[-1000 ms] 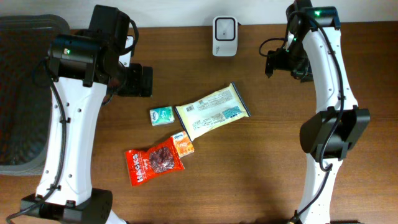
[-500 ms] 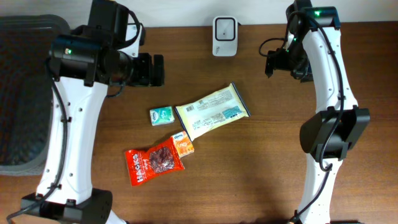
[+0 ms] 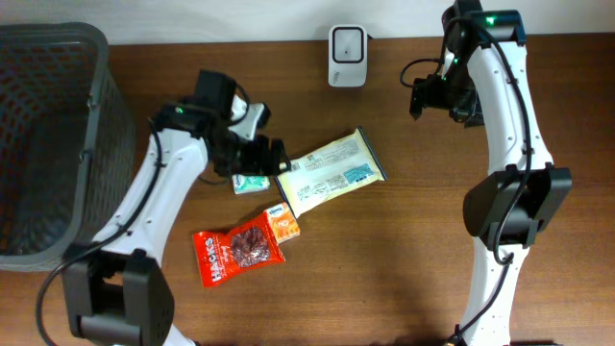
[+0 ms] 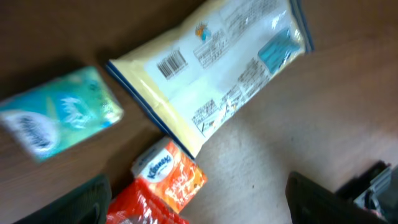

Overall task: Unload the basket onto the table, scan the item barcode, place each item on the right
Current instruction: 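Reach the left gripper to the cream wipes pack and grasp it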

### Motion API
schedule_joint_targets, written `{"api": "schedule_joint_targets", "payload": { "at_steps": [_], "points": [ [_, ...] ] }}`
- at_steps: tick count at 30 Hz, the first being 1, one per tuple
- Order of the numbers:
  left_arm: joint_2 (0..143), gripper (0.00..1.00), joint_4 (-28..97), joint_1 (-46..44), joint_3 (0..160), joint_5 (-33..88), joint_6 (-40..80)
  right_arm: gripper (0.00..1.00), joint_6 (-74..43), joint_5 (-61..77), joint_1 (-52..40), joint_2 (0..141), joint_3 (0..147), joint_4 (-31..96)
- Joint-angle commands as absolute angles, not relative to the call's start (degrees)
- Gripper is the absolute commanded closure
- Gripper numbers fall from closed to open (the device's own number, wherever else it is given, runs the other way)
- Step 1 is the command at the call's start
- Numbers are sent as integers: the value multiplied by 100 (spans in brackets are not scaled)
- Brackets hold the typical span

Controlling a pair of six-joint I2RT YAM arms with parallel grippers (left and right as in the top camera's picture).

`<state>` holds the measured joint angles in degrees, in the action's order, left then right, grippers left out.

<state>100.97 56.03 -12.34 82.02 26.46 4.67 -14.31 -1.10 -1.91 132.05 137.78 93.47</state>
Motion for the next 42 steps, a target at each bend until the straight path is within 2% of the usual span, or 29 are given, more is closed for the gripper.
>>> {"api": "schedule_joint_targets", "payload": {
  "at_steps": [1, 6, 7, 8, 13, 20, 23, 29, 31, 32, 35, 40, 41, 42],
  "points": [
    [10082, 14, 5098, -1304, 7546, 3092, 421, 1, -1393, -202, -185, 13150, 13806, 9365],
    [10082, 20, 4501, -1415, 7070, 2963, 1157, 2, -1393, -202, -185, 13150, 13806, 9365],
    [10082, 12, 4233, -1457, 6912, 2674, 1514, 2, -1393, -202, -185, 13150, 13806, 9365],
    [10082, 8, 4060, -1498, 6801, 2429, 1876, 2, -1393, -202, -185, 13150, 13806, 9365],
    [10082, 7, 3148, -1756, 6160, 2121, 3413, 2, -1393, -202, -185, 13150, 13806, 9365],
    [10082, 7, 2554, -2008, 6016, 2265, 3594, 2, -1393, -202, -185, 13150, 13806, 9365],
    [10106, 7, 2311, -2091, 5918, 1769, 4021, 2, -1393, -202, -185, 13150, 13806, 9365],
    [10422, 6, 2108, -2095, 5885, 1367, 4115, 2, -1396, -202, -185, 13150, 13806, 9365],
    [10628, 5, 2080, -2095, 5885, 1369, 4156, 2, -1393, -202, -185, 13150, 13806, 9365],
    [10768, 1, 2014, -2095, 5885, 1404, 4292, 1, -1393, -202, -185, 13150, 13806, 9365],
    [11034, 1, 1649, -2095, 5885, 1938, 4307, 2, -1396, -202, -185, 13150, 13806, 9365],
    [11220, 16, 1028, -2115, 5885, 2630, 4307, 2, -1393, -202, -185, 13150, 13806, 9365],
    [11231, 30, 978, -2123, 5885, 2615, 4305, 2, -1393, -202, -185, 13150, 13806, 9365],
    [11231, 36, 961, -2123, 5885, 2591, 4305, 2, -1396, -202, -185, 13150, 13806, 9365]
  ]
}}
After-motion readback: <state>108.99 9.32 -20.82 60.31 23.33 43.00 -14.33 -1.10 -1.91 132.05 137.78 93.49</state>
